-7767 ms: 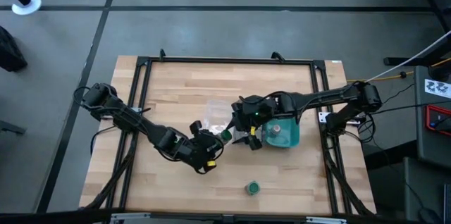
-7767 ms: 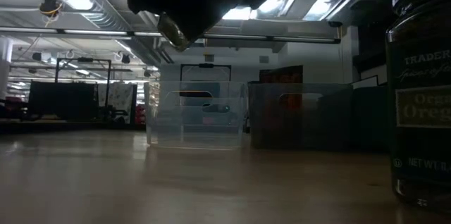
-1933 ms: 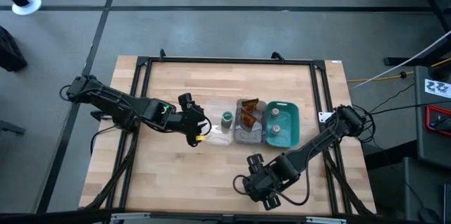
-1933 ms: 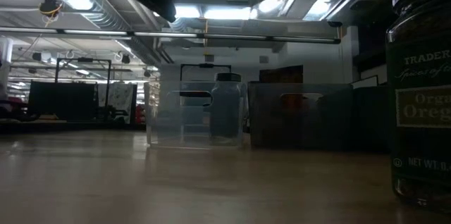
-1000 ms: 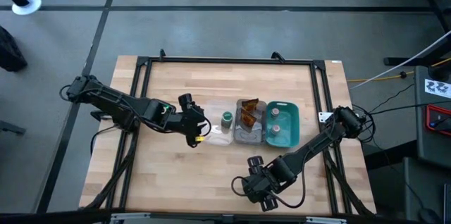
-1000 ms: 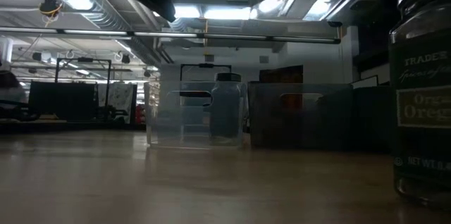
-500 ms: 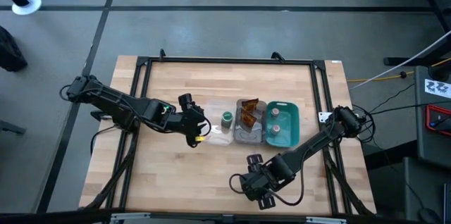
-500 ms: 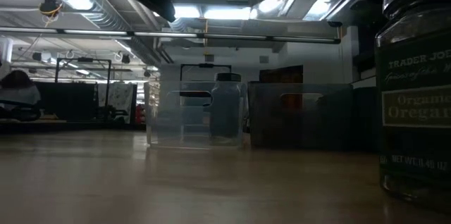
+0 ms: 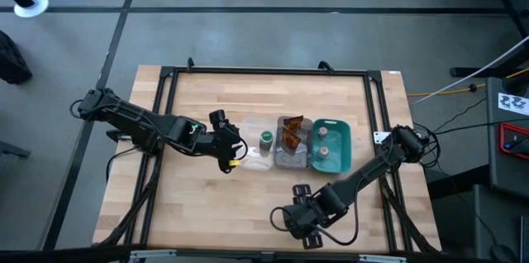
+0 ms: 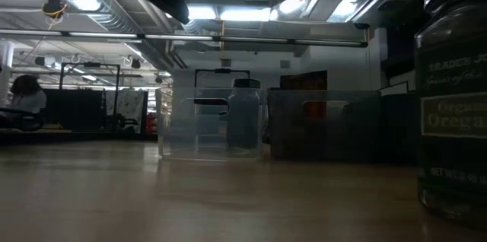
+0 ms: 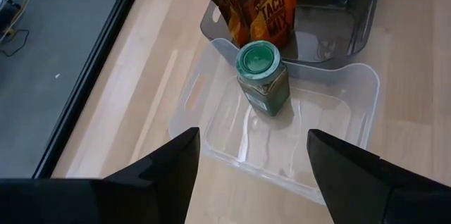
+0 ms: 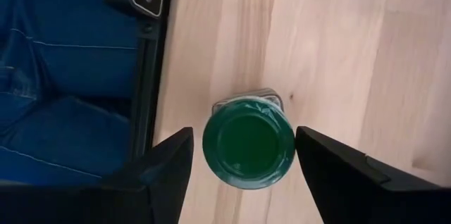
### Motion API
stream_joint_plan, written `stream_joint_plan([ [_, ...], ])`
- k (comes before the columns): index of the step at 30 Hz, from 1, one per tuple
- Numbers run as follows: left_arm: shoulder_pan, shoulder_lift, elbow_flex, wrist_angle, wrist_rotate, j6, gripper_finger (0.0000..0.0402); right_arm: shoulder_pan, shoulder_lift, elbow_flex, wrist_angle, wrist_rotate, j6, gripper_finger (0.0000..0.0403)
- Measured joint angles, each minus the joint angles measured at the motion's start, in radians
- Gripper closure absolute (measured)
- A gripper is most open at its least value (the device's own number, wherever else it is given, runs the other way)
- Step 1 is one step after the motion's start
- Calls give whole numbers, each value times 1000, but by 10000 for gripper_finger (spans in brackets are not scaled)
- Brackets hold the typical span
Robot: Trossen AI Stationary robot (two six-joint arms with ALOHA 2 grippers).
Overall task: Sort spices by type
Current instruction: Put the green seasoning bottle into the transparent bin
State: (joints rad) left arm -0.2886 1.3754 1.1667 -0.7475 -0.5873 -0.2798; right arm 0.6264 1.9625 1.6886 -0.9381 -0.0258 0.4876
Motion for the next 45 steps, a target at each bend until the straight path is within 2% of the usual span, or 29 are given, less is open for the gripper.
stream_joint_plan([
  [33, 0, 0, 0, 0, 0, 3, 155, 7, 0, -37, 28, 17, -3, 153],
  [41, 0, 0, 0, 0, 0, 26, 155, -12, -4, -49, 29, 5, -33, 184],
  [45, 0, 0, 0, 0, 0, 29, 155, -17, -4, -49, 28, -3, -52, 187],
])
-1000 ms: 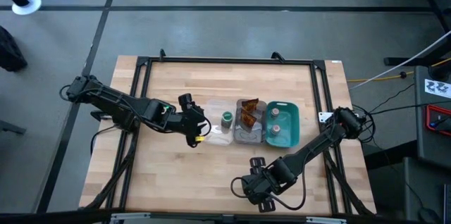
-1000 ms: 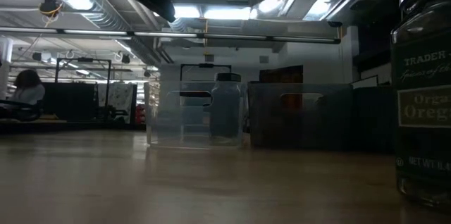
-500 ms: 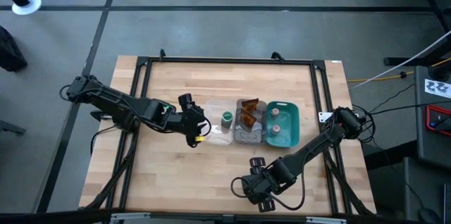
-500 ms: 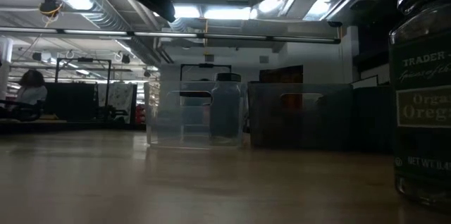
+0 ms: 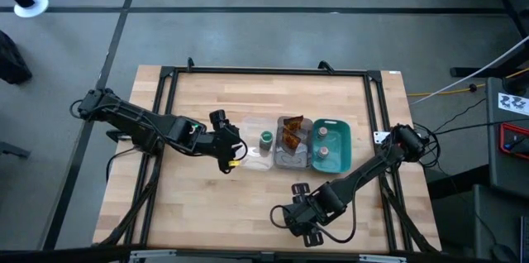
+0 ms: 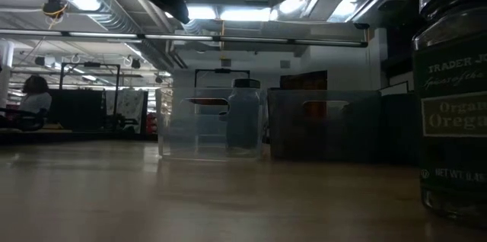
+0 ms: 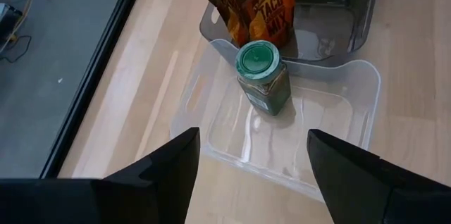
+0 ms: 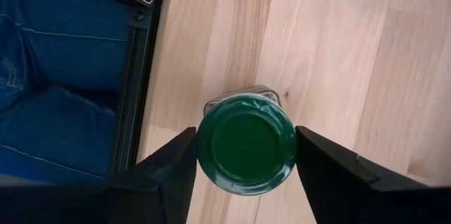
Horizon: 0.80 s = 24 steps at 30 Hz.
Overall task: Sort spices by type
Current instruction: Put the green seasoning bottle into the transparent bin
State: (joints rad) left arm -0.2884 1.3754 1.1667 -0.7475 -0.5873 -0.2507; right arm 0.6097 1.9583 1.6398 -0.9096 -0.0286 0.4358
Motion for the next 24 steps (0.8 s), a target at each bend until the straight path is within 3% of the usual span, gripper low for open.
stream_joint_plan([
  [24, 0, -18, 0, 1, 0, 28, 155, -38, -3, 28, -7, 10, -145, 190],
])
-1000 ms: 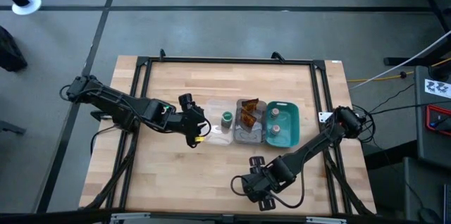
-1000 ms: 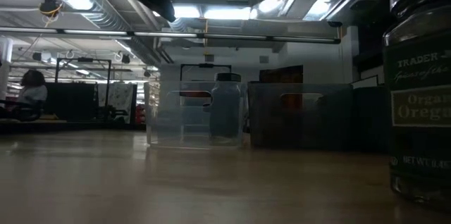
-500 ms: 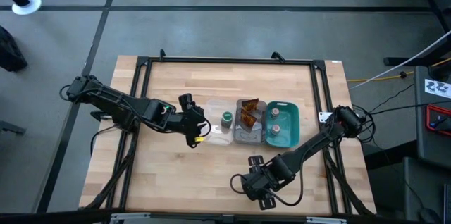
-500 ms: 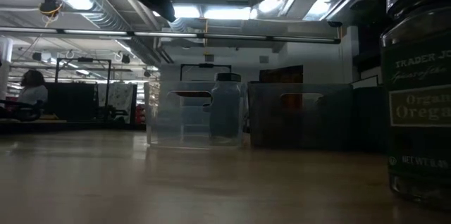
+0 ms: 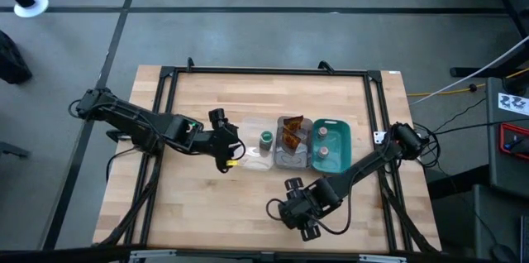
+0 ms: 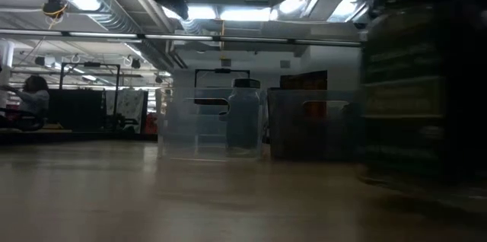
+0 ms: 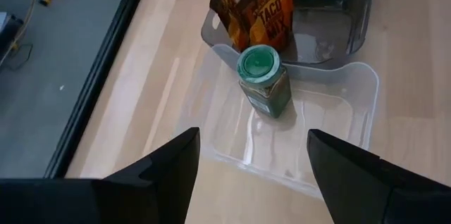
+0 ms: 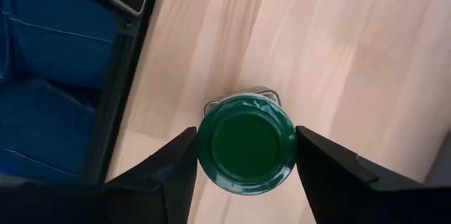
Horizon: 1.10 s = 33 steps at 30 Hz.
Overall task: Sort spices by type
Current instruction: Put the green seasoning bottle into the transparent bin
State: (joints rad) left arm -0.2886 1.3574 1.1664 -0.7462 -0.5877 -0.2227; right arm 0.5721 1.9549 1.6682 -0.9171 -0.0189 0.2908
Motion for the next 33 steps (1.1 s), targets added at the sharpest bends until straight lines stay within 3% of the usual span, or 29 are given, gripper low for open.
stream_joint_plan([
  [9, 0, -165, 0, -37, -3, 42, 155, -67, 0, 1, 11, -64, -136, 190],
  [15, -14, -319, -18, -123, -35, -37, 155, -113, 0, 2, 19, -121, -212, 190],
  [20, -64, -468, -183, -35, -66, -37, 155, -139, 0, 2, 26, -132, -244, 190],
  [25, -105, -602, -411, 178, -69, -1, 155, -156, 0, 2, 26, -132, -246, 190],
  [33, -113, -722, -687, 429, -68, 23, 155, -175, -6, 77, -24, -124, -268, 189],
])
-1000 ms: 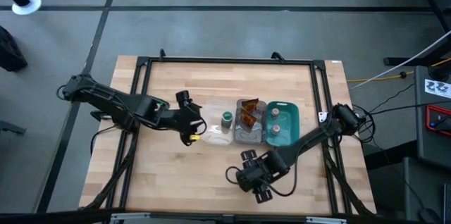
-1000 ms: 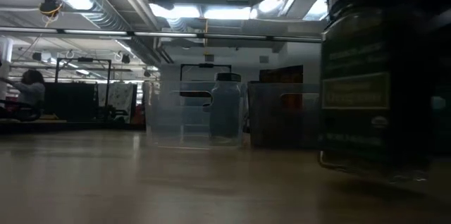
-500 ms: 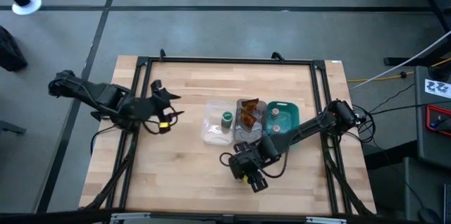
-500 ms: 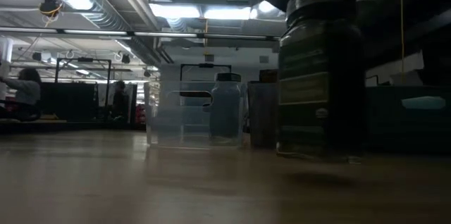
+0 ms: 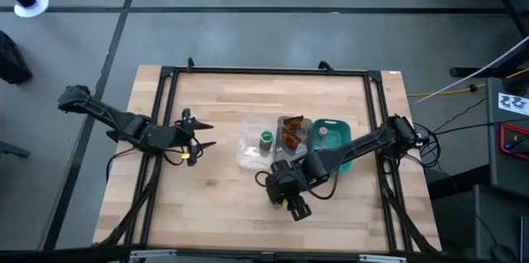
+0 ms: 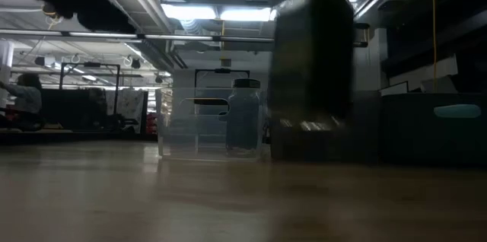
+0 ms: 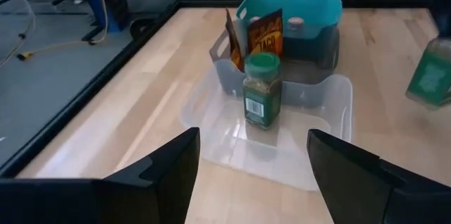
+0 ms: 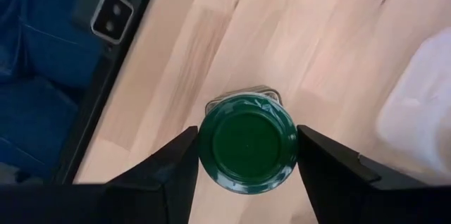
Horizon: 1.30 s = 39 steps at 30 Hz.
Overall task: Sort spices by type
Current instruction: Put the green seasoning bottle into the transparent bin
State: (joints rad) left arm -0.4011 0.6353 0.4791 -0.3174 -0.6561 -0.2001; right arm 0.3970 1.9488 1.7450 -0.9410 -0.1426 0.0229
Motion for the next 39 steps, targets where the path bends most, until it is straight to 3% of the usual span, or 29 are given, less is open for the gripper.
stream_joint_plan([
  [14, 2, -27, -322, 608, 5, 274, 155, -96, -1, 236, -143, 142, -171, 189],
  [25, 3, -27, -379, 671, 5, 307, 155, -263, -1, 240, -136, 158, -346, 189],
  [39, 60, -38, -469, 768, 9, 284, 155, -414, 50, 207, -39, 36, -417, 189],
])
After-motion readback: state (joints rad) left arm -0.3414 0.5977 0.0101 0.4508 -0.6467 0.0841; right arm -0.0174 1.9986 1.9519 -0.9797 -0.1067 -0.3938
